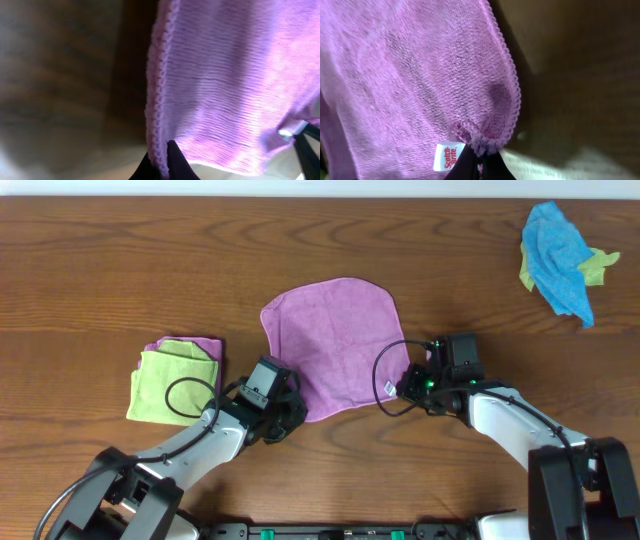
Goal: Fold the cloth
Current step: 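Grasp the pink cloth's bottom left and right corners with both grippers, then lift both corners and fold the bottom edge up over the top half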
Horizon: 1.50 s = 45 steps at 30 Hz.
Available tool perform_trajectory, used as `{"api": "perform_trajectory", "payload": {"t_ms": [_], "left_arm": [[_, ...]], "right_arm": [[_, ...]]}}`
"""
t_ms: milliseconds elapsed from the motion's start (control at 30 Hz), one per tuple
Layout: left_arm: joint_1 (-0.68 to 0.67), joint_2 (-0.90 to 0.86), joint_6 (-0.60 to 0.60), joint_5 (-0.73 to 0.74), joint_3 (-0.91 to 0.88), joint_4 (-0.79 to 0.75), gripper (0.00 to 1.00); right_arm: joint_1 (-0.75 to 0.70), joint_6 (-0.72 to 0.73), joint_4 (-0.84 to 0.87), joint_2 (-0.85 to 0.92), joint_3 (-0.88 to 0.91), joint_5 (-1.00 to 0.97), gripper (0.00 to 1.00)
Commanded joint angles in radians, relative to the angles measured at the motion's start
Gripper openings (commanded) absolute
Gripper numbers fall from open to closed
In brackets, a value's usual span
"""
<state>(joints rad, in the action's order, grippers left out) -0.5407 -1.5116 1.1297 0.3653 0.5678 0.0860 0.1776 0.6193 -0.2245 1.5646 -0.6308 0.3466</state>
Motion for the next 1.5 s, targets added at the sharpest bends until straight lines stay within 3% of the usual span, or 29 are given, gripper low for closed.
{"api": "perform_trajectory", "payload": {"t_ms": [0,300,600,1000,1233,1467], "left_arm": [[-0.001,-0.008,-0.067,0.03,-0.001,0.027,0.06],[0.019,0.108,-0.187,0.05,-0.001,0.201,0.06],[0.019,0.182,-0.208,0.061,0.0,0.352,0.06],[0.019,0.294,-0.233,0.08,0.0,0.543,0.06],[0.019,0.415,-0.217,0.066,0.026,0.598,0.06],[0.027,0.433,-0.157,-0.056,0.067,0.59,0.06]], "right_arm": [[-0.004,-0.029,-0.029,-0.01,0.005,0.029,0.01],[0.0,-0.124,-0.227,-0.181,0.005,0.024,0.01],[0.045,-0.127,-0.414,-0.314,0.005,0.025,0.01],[0.237,-0.013,-0.577,-0.441,0.005,-0.003,0.01],[0.265,0.032,-0.594,-0.515,0.005,-0.062,0.01],[0.265,0.04,-0.503,-0.536,0.005,-0.13,0.01]]}}
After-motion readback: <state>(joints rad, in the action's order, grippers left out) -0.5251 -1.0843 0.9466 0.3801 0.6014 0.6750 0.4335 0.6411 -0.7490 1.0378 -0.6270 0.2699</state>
